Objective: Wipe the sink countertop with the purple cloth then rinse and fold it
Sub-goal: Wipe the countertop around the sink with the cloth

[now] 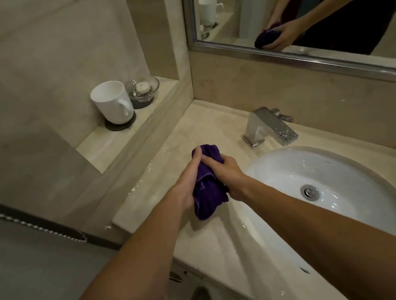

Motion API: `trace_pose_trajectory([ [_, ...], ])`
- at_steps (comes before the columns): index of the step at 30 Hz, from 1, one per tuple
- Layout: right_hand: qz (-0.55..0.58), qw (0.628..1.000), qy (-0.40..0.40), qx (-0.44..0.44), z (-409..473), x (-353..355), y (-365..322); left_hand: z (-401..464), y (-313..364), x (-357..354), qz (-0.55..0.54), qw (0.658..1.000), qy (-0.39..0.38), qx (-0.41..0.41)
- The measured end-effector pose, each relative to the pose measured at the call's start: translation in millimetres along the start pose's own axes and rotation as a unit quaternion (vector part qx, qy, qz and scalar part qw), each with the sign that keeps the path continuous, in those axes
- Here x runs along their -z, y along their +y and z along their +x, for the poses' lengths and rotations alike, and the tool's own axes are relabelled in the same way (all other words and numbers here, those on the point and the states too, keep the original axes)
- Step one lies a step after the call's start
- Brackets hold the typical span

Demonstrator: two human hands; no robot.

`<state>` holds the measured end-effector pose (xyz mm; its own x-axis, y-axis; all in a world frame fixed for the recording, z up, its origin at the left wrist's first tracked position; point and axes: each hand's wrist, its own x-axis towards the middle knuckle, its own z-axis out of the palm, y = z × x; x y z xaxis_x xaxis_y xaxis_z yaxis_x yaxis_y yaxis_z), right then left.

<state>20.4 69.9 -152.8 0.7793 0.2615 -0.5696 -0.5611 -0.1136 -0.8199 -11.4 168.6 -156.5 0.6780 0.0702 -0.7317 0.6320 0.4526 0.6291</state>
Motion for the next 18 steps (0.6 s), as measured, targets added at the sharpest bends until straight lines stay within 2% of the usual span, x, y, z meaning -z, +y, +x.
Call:
trace_pose_trajectory([
  [6,-0.045,0.997,0.0,-0.055,5,-4,-18,16,2,11,-0.028,1.0,-0.005,-0.002],
  [11,-0.142,0.988,-0.015,-0.057,3,-4,-34,17,3,15,-0.008,0.997,0.039,-0.071],
  [15,-0.206,0.979,-0.006,-0.002,7,-2,-37,19,13,38,0.093,0.972,0.142,-0.164],
  [17,-0.295,0.953,0.017,0.062,11,1,-32,21,18,51,0.203,0.939,0.202,-0.192],
  [18,-0.354,0.929,0.035,0.099,14,4,-29,23,20,57,0.286,0.908,0.23,-0.202],
])
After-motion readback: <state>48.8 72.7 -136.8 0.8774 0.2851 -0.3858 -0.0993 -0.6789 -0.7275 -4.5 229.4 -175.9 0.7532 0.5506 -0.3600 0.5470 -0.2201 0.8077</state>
